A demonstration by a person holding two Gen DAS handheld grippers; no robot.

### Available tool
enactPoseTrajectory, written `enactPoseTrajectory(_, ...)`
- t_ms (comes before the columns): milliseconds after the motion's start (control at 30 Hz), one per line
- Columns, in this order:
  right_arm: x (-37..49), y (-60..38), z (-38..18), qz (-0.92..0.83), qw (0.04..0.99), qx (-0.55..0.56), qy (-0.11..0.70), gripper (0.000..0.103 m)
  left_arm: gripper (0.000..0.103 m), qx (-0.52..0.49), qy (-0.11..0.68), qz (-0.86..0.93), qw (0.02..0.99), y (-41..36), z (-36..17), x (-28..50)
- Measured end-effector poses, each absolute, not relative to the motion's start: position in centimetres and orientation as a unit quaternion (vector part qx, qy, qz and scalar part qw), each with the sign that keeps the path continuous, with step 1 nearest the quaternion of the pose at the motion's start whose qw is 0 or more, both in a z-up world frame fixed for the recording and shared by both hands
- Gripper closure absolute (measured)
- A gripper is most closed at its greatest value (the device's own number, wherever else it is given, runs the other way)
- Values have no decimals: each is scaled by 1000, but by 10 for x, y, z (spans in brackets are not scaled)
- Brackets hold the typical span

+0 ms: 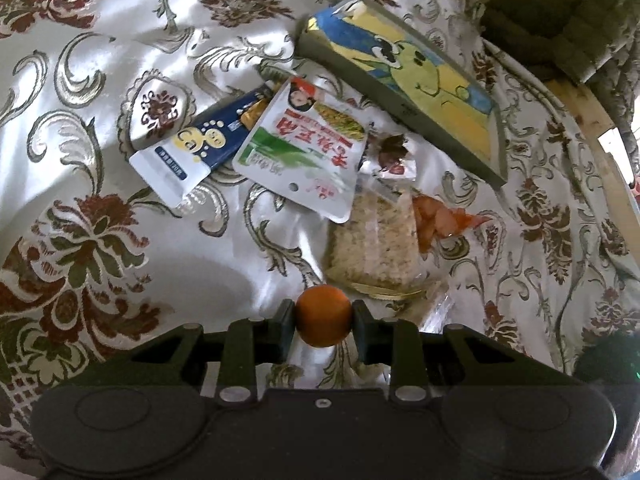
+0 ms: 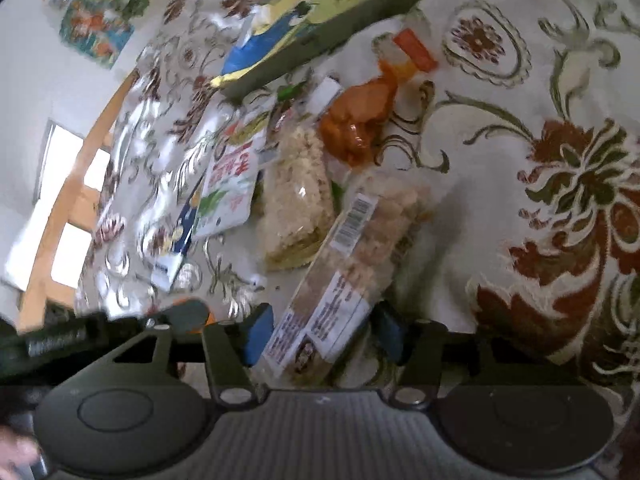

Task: Organize snacks
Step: 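Carry the orange ball and wrapped bar into the painted tray and release both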

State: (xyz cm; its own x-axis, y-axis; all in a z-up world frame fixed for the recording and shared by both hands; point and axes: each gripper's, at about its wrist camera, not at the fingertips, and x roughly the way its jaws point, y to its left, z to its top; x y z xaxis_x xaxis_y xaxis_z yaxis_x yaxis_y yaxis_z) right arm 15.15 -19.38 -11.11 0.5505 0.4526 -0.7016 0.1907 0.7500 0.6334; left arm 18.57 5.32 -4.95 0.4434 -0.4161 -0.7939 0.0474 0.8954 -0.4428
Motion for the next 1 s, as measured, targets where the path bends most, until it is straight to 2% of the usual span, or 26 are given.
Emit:
enactPoseTrajectory(100,157,-197,-116,75,806,354,468,47,71,-177,503,-140,834,52,-47,184)
enactPoseTrajectory(200,152,-195,-113,74,811,349,465,49,71,-180,495,-143,838,54,-44,181)
enactPoseTrajectory(633,120,-206,-75,90,840,326,424,52,71,-157,403,-191,881,43,-15,153)
enactPoseTrajectory(1000,131,-229,-29,131,859,287,403,52,71,-153,382,-200,889,29,-6,168)
